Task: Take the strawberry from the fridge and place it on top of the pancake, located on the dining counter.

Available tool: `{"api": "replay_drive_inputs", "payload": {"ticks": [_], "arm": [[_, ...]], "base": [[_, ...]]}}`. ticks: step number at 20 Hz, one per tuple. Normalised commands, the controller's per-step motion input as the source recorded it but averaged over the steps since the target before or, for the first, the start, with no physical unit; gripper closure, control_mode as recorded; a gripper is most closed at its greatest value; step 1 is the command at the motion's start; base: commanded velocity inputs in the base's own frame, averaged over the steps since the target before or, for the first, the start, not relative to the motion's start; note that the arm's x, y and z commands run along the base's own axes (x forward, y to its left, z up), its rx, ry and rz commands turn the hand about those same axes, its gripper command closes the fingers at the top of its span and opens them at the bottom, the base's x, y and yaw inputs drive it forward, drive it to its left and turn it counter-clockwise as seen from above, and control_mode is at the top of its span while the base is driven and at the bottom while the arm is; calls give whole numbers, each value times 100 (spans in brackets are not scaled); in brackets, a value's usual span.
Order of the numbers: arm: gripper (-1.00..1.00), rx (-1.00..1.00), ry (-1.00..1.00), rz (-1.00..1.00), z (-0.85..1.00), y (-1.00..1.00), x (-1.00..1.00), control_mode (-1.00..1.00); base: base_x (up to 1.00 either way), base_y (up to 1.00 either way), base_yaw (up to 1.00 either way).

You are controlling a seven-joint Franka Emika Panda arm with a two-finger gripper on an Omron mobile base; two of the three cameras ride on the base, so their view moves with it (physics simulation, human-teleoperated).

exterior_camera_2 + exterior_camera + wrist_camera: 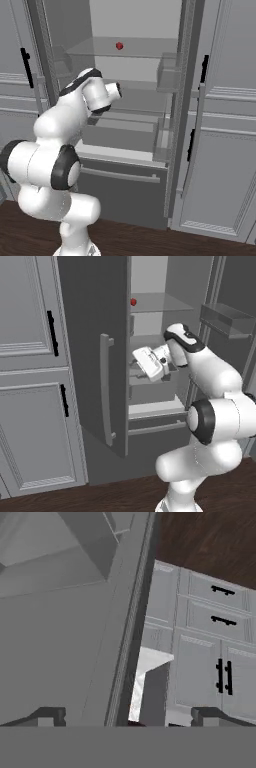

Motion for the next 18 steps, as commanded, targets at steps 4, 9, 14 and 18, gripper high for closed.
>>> {"api": "replay_drive_inputs", "payload": {"ticks": [4,9,14,18], "arm": [[-100,10,2,16,-12,28,56,-100],[-100,15,0,6,-20,42,28,-100],[-100,0,0,-1,-19,91,-9,-100],[-100,-1,0,-4,0,100,-13,-100]], "base": [[0,0,0],[0,0,0],[0,0,0],[0,0,0]]}}
